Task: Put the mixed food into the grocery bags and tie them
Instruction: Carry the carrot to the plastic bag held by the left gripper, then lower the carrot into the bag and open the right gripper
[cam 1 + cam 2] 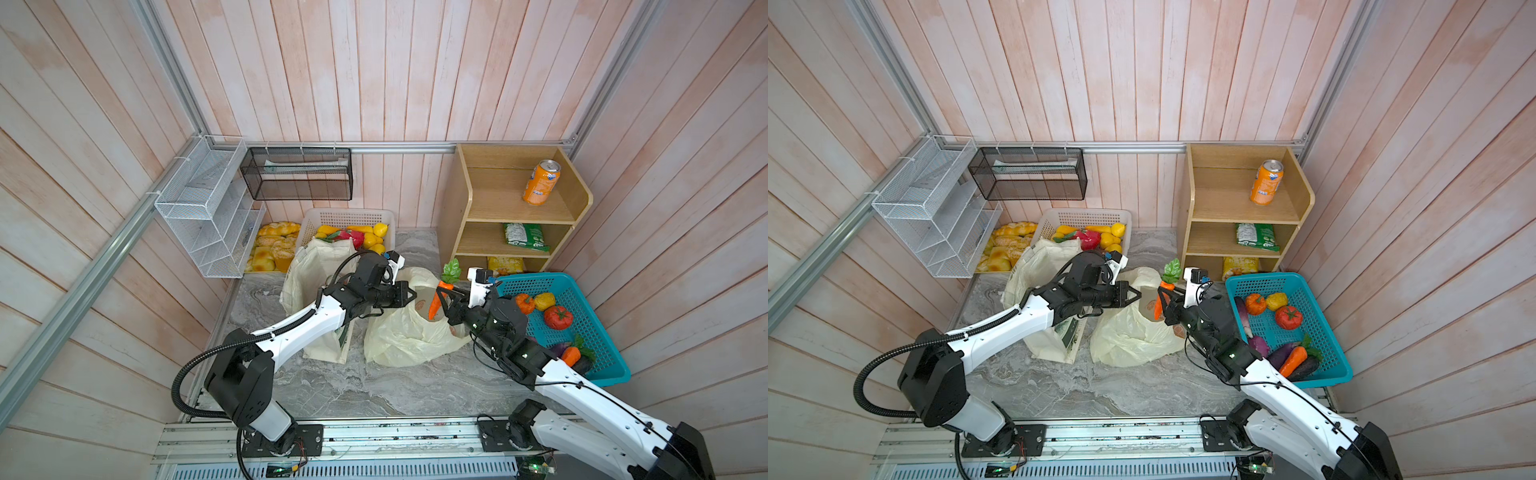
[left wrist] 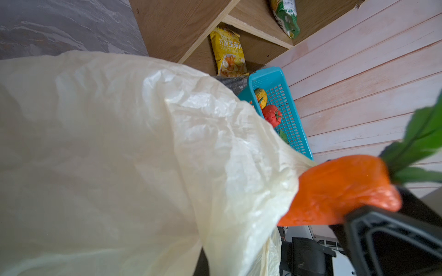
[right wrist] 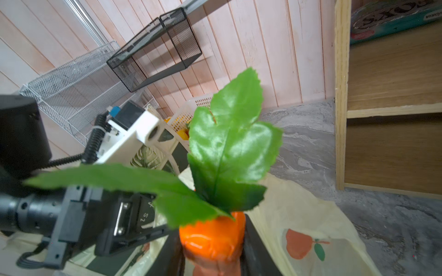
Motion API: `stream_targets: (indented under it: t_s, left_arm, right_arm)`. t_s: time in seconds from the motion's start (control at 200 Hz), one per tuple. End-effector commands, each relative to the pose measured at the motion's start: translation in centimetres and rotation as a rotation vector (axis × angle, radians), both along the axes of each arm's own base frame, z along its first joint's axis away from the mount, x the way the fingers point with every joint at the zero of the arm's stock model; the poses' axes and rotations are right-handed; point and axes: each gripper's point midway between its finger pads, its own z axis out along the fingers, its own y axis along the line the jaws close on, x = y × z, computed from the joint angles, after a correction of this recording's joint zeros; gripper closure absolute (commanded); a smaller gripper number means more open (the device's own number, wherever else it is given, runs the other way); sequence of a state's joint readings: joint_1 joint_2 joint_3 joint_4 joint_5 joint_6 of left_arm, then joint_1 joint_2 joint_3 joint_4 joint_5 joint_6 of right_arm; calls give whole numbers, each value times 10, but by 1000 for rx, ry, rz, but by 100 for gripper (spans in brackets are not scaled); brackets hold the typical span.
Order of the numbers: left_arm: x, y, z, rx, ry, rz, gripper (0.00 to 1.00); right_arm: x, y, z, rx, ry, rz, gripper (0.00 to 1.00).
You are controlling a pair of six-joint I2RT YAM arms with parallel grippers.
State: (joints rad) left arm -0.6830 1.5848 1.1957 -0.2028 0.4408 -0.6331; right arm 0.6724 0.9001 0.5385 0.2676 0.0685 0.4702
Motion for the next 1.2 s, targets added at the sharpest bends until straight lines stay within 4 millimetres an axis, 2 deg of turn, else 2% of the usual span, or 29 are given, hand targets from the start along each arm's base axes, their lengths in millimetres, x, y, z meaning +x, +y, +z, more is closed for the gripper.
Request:
stream_targets:
  t_s: [0.0,0.18,0.29,0.525,0.61,0.715,0.84,1.035,1.13,1.195]
  left_arm:
    - [6,-9,14,-32,-18,-9,100]
    - [11,-16,23,-56,-29,-9,100]
    - [10,-21,26,-62,-31,-21,100]
    - [1,-32,22,-64,-19,-52,100]
    - [-3,-34,21,-63,-15,-60,100]
    - [-7,-36,20,-78,-5,-67,100]
    - [-10,-39,22,-120,14,-74,100]
    - [-8,-39,33,-170,17,-48,100]
    - [-8,-39,38,-199,26,-30,100]
    - [-8,-38,40,-222,39,-15,100]
  right_arm:
    - [-11,7,-22,-91,7,71,82]
    - [-31,2,-61,-138,94,111,79]
    - [-34,-2,-82,-151,143,97,76]
    - [-15,13,-90,-197,203,97,69]
    - [-5,20,-91,-224,222,91,60]
    - [7,28,-90,-258,242,95,38]
    - [15,31,-90,-315,281,103,22]
    - [10,9,-70,-293,340,121,21]
    - [2,-3,-45,-210,343,146,22]
    - [-4,-7,-21,-151,329,185,24]
